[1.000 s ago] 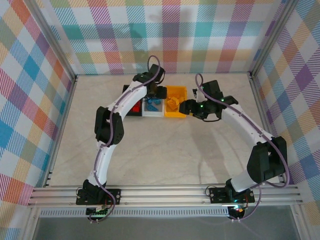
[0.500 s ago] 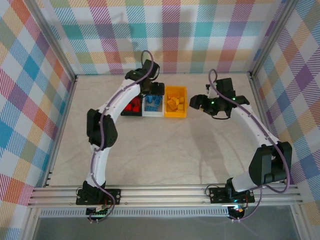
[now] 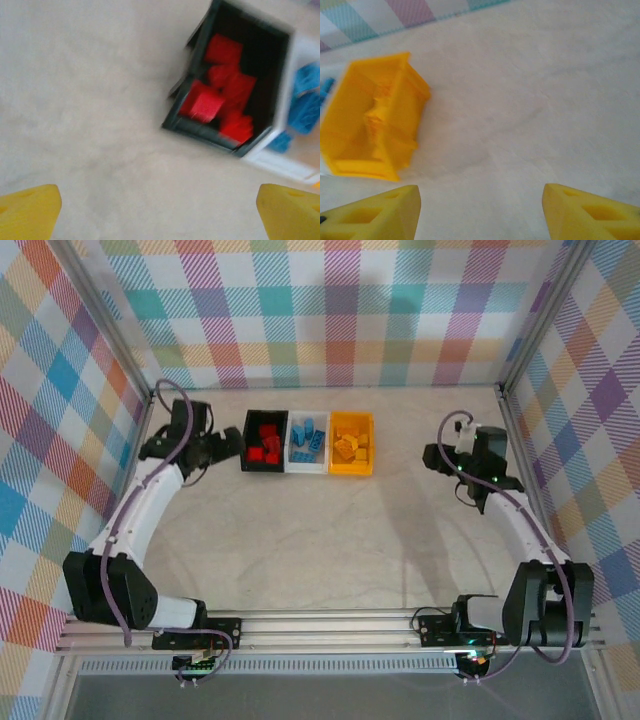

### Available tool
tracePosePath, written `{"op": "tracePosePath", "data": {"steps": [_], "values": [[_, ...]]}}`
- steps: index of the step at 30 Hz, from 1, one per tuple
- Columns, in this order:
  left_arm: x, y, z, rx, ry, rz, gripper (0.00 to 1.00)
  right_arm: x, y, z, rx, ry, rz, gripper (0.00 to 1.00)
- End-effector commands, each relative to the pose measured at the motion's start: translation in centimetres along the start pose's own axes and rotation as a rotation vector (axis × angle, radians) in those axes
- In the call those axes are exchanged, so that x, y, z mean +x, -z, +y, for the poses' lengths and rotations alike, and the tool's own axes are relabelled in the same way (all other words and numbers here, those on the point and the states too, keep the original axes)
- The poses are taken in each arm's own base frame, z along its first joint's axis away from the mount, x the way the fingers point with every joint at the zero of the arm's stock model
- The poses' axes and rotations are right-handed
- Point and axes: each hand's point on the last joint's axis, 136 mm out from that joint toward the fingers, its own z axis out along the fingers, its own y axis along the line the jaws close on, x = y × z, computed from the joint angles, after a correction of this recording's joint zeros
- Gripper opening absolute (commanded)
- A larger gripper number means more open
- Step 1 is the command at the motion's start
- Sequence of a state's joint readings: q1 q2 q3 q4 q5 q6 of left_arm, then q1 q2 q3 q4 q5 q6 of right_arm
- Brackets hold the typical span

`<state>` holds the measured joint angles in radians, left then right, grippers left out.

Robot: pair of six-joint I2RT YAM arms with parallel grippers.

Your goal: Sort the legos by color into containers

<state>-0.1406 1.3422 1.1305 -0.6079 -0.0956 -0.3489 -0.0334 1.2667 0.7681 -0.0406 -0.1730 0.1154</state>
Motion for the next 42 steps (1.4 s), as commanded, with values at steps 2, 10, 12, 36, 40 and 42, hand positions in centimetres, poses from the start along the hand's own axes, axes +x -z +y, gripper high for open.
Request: {"op": "tracePosePath", "data": {"steps": [2,10,12,36,40,42], "values": [[-0.2,-0.5,2.5,-0.054,-0.03,-0.201,1.0,0.0,-1.9,-0.2,-0.03,0.124,-0.092,0.65],[0.7,-1.4,5.5,-0.116,-0.149,-0.42,1.0,3.1,-4.6,-1.2,-0.044,0.169,-0.152,0.64],[1.3,-2.1,5.9,-0.111,-0.153,-0.425,1.0,3.3,-4.6,-1.4,-0.043,0.176,-0.189,0.64],[2.8,-8.6,2.1,0.103,-0.339,-0.514,1.0,4.4,-4.8,-2.0,-0.018,0.183,-0.241,1.0],[3.4,-9.9,2.5,0.089,-0.338,-0.509,1.0,4.3,-4.8,-2.0,-0.017,0.183,-0.242,1.0],[2.7,-10.5,3.4,0.064,-0.283,-0.477,1.0,4.3,-4.8,-2.0,-0.017,0.182,-0.242,1.0]]}}
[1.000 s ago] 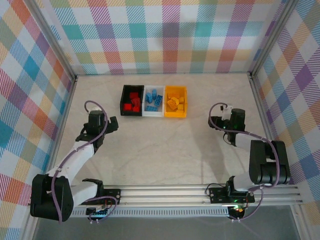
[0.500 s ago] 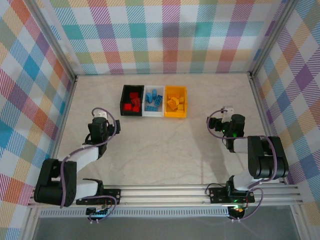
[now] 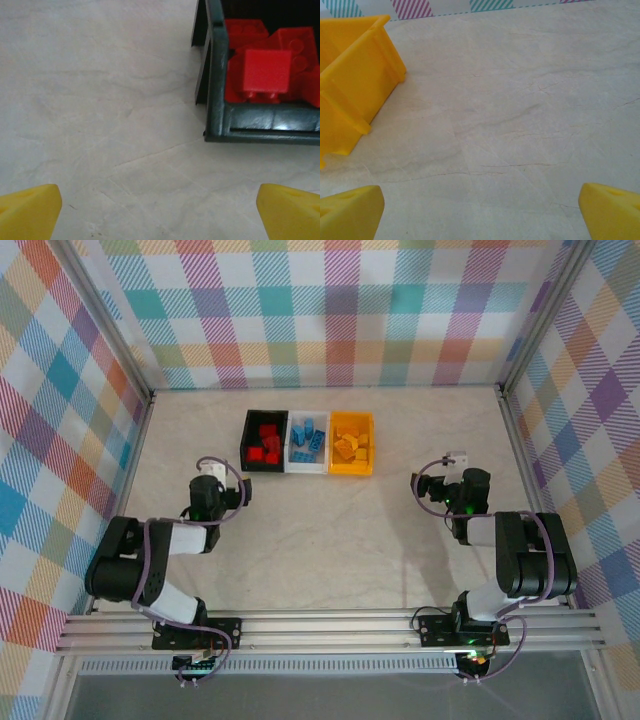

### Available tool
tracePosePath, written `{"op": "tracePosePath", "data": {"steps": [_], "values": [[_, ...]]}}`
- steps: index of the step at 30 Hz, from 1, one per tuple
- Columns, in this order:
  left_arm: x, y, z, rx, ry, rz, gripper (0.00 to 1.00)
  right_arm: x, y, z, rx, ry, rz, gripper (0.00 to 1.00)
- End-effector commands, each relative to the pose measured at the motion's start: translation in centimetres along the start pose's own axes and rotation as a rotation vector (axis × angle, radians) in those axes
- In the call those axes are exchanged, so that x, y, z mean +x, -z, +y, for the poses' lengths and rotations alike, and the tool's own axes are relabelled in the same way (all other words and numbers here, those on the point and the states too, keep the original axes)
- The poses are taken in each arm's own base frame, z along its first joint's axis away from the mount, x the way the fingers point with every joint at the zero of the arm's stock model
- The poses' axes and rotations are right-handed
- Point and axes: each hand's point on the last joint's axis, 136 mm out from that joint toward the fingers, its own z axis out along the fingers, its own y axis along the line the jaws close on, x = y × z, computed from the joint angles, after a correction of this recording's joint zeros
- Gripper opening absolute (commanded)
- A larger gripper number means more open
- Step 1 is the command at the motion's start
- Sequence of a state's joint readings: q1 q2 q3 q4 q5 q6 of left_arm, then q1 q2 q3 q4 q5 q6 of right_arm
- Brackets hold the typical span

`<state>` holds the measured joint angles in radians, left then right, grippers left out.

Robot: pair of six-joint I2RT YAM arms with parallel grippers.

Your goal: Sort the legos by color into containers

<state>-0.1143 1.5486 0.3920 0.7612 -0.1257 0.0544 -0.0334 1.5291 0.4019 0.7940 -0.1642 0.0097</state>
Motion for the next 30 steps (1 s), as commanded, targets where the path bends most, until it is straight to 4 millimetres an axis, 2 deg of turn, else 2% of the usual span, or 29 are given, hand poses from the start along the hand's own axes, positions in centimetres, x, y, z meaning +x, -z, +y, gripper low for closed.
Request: {"op": "tracePosePath", "data": {"steps": [1,30], "values": [[-1.89,-0.61,1.24,-0.017,0.055,-0.051,1.0,-1.11,-0.11,0.18,-0.006,0.022,-0.042,1.0],[-1.93,-0.57,1.23,-0.017,0.055,-0.054,1.0,-1.13,-0.1,0.12,-0.001,0.023,-0.043,1.0]]}}
